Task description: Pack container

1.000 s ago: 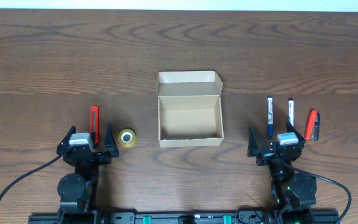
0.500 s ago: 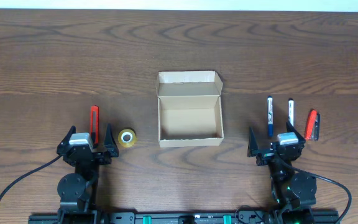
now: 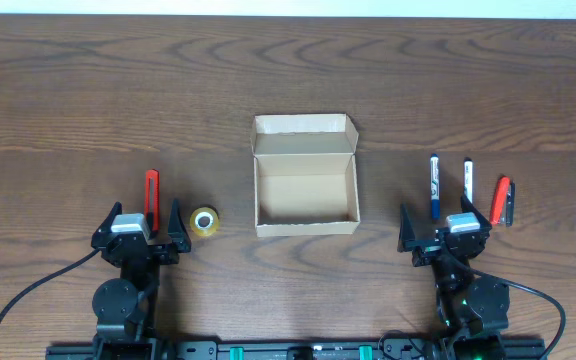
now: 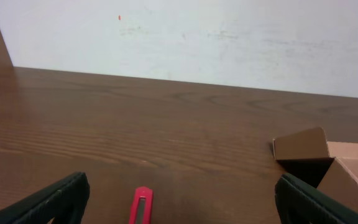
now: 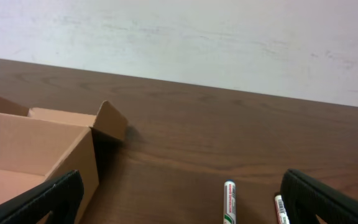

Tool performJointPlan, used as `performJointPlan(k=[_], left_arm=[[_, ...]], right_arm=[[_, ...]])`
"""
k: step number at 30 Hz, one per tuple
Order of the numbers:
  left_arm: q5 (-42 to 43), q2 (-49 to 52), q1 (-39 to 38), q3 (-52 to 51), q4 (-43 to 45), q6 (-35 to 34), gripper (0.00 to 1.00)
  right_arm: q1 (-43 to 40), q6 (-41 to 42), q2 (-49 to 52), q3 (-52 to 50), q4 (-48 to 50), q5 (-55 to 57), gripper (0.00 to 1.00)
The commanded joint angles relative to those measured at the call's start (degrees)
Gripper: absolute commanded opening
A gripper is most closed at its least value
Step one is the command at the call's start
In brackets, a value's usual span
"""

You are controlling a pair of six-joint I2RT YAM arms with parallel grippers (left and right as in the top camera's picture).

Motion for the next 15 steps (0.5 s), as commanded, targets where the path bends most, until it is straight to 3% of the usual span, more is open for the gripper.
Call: performJointPlan(k=[1, 6, 11, 15], left_arm=[[-1.0, -0.5, -0.1, -1.0, -2.5, 1.0, 0.95], [-1.2, -0.5, -0.1, -1.0, -2.4, 1.0, 0.95], [-1.0, -0.5, -0.1, -1.0, -1.8, -0.5, 0.95], [-0.8, -0.3, -0.1, -1.0, -2.7, -1.4, 0.95]], right_arm=[[-0.3, 0.7, -0.3, -0.1, -0.3, -0.1, 0.99], [-0.3, 2.1, -0.2, -0.1, -0.2, -0.8, 0.99], [-0.4, 14.6, -0.1, 2.3, 0.6, -1.1, 0.99], [-1.6, 15.9, 2.8, 8.2, -3.4, -1.2, 0.99]])
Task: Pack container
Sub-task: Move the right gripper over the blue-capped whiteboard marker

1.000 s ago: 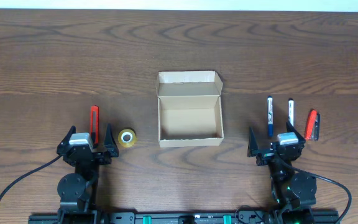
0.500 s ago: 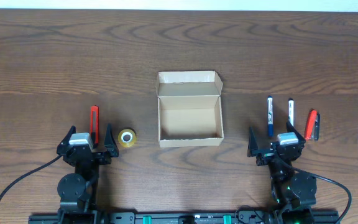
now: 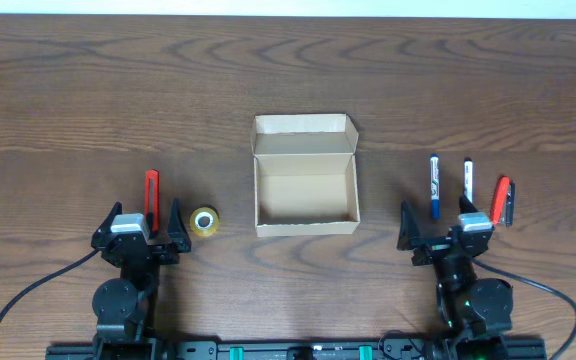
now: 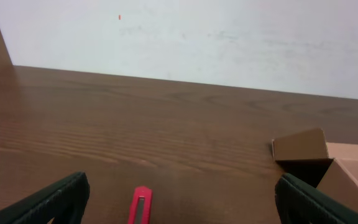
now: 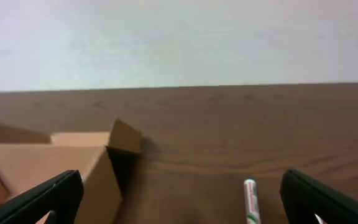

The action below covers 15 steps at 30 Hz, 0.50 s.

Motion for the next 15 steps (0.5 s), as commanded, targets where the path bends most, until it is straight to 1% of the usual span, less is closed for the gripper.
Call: performJointPlan(k=[1, 4, 6, 11, 13, 15], left_arm=[[-0.9, -0.3, -0.1, -1.0, -2.6, -0.9, 0.95], [-1.1, -0.3, -0.1, -1.0, -2.6, -0.8, 0.95], [-1.1, -0.3, -0.1, -1.0, -2.6, -0.8, 0.95], [-1.0, 1.3, -0.1, -1.0, -2.6, -0.8, 0.95], [-1.0, 2.2, -0.1, -1.0, -2.6, -0.8, 0.95], [-0.6, 2.9, -0.1, -1.0, -2.6, -0.9, 0.95]], right_arm=[[-1.7, 4.8, 4.0, 8.2, -4.1, -0.4, 0.99], [-3.6, 3.9, 11.9, 17.7, -11.4, -1.1, 0.99], [-5.2, 0.3, 19.3, 26.1, -17.4, -3.8, 0.99], [-7.9, -7.3, 40.0, 52.1, -37.0, -10.8, 0.99], [-7.9, -7.9, 46.5, 61.1, -42.7, -11.1, 0.99], [-7.9, -8.0, 50.9, 67.1, -45.4, -11.1, 0.99]])
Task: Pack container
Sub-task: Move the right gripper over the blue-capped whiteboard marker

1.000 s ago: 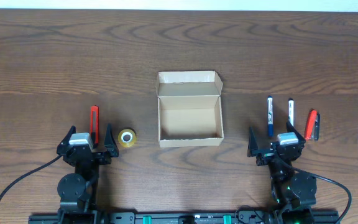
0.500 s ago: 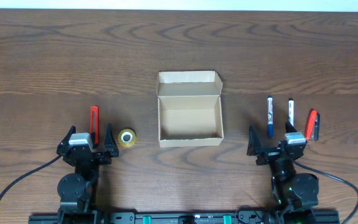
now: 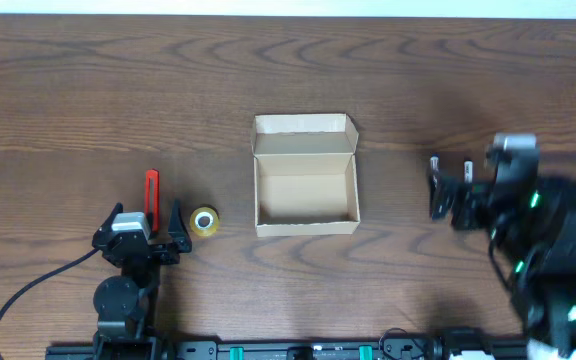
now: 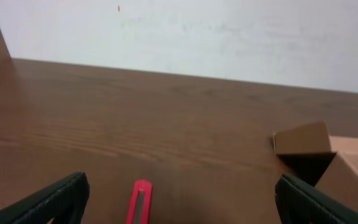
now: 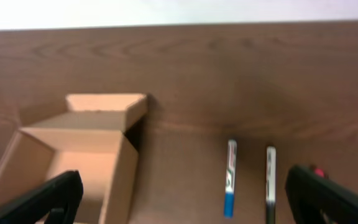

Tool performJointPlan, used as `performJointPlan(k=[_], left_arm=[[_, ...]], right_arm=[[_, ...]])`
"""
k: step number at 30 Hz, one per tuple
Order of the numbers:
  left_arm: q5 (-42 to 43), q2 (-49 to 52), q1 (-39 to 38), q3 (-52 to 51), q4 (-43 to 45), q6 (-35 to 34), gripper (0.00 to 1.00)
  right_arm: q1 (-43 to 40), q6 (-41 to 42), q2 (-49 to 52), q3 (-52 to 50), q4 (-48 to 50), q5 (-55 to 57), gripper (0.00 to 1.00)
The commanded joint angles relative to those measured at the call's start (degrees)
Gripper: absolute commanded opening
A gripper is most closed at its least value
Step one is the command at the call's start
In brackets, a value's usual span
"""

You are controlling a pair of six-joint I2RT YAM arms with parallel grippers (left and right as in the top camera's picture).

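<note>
An open cardboard box (image 3: pixel 305 190) sits mid-table, its lid flap (image 3: pixel 303 135) folded back. Left of it lie a red cutter (image 3: pixel 151 190) and a small yellow tape roll (image 3: pixel 204 221). My left gripper (image 3: pixel 143 230) rests low behind the cutter (image 4: pixel 138 202), open and empty. My right gripper (image 3: pixel 488 205) is raised and blurred, open and empty, over the pens. Below it the right wrist view shows a blue marker (image 5: pixel 230 177), a black marker (image 5: pixel 270 183) and a sliver of a red pen (image 5: pixel 317 171), with the box (image 5: pixel 79 162) to the left.
The wooden table (image 3: pixel 88 90) runs bare to its far edge against a white wall (image 4: pixel 197 37). A black cable (image 3: pixel 28 295) loops by the left arm's base. The right arm hides the red pen in the overhead view.
My right arm has risen from its low rest and now hangs over the markers, its wrist view looking down on them and the box. The left gripper has barely shifted.
Both grippers rested open and low near the table's front edge, cutter and tape at the left, markers at the right. Then the right wrist view had turned slightly. Now the right arm is up above the markers; every object lies where it was.
</note>
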Motion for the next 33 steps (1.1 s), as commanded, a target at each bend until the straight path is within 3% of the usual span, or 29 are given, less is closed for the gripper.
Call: performJointPlan(k=[1, 6, 13, 20, 27, 33], left_arm=[[-0.2, 1.2, -0.1, -1.1, -2.5, -0.7, 0.95], [0.3, 1.7, -0.1, -1.1, -2.5, -0.7, 0.95], [0.4, 1.7, -0.1, -1.1, -2.5, -0.7, 0.95], [0.4, 1.7, -0.1, -1.1, -2.5, -0.7, 0.95], [0.5, 1.7, -0.1, -1.1, -2.5, -0.7, 0.95], [0.4, 1.7, -0.1, -1.1, -2.5, -0.7, 0.95]], right_arm=[[-0.6, -4.1, 6.6, 9.8, -3.3, -1.9, 0.99], [-2.8, 4.1, 17.0, 18.0, -9.0, 12.6, 0.99], [-5.8, 3.3, 37.2, 28.4, -20.4, 14.1, 0.99], [-5.6, 3.4, 48.3, 28.7, -17.0, 13.7, 0.99], [-5.6, 3.8, 53.3, 27.8, -14.3, 11.1, 0.95], [-5.0, 6.0, 56.0, 21.2, -9.7, 8.9, 0.91]])
